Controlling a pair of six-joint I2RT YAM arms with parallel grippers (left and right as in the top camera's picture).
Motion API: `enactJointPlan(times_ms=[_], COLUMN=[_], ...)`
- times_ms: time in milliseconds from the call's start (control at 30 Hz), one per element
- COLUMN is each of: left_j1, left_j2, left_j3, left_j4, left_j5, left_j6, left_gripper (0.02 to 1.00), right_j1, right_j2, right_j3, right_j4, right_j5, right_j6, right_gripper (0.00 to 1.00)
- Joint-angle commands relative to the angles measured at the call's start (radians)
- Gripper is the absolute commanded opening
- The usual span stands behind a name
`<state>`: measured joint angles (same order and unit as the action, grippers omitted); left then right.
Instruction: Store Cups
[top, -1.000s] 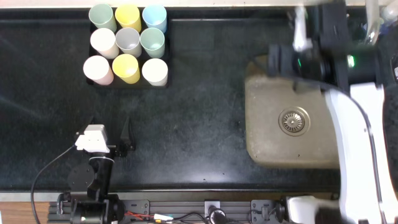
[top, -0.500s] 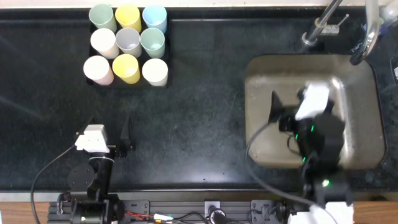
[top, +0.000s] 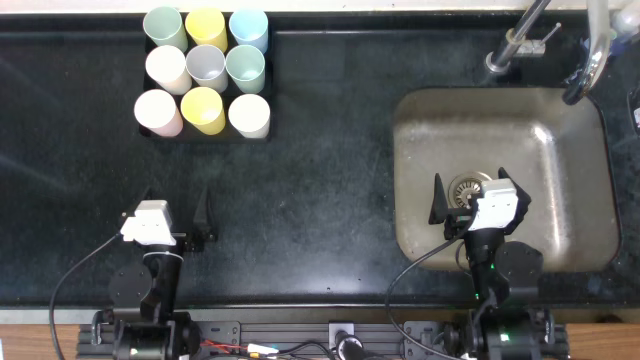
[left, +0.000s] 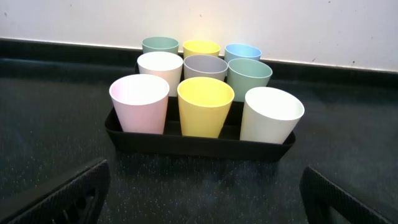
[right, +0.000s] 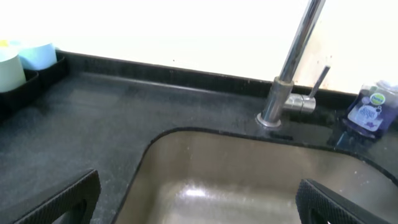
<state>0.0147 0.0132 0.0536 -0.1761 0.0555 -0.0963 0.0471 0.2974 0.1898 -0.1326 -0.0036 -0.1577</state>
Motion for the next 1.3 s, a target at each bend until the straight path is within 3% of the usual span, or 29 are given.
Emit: enactJointPlan(times_ms=[33,200,333,1000,1300], left_j1=[-0.004,-0.004,-0.004,-0.004,-0.004], left_j2=[-0.01,-0.01,-0.01,-0.01,-0.01], left_j3=[-0.002,-0.002,-0.002,-0.002,-0.002], left_j4=[-0.002,-0.002,-0.002,-0.002,-0.002], left_j5=[-0.005,-0.005,-0.005,-0.005,-0.005], left_j6=[0.018,0.018,0.018,0.018,0.018], left_gripper=[1.0,1.0,0.998,1.0,1.0], right_j1=[-0.001,-0.001,-0.001,-0.003,-0.011], right_j2=[-0.008,-0.008,-0.008,-0.019,-0.29], right_j3=[-0.084,-0.177,-0.185,-0.185,-0.185], right_j4=[0.118,0.383,0.441,0.436,0.199], right_j5=[-0.014,-0.015,-0.031,-0.029,-0.029], right_j6=[-0.004,-0.004,-0.003,-0.003,-0.003], right_gripper=[0.998,0.996,0.998,0.998,0.996])
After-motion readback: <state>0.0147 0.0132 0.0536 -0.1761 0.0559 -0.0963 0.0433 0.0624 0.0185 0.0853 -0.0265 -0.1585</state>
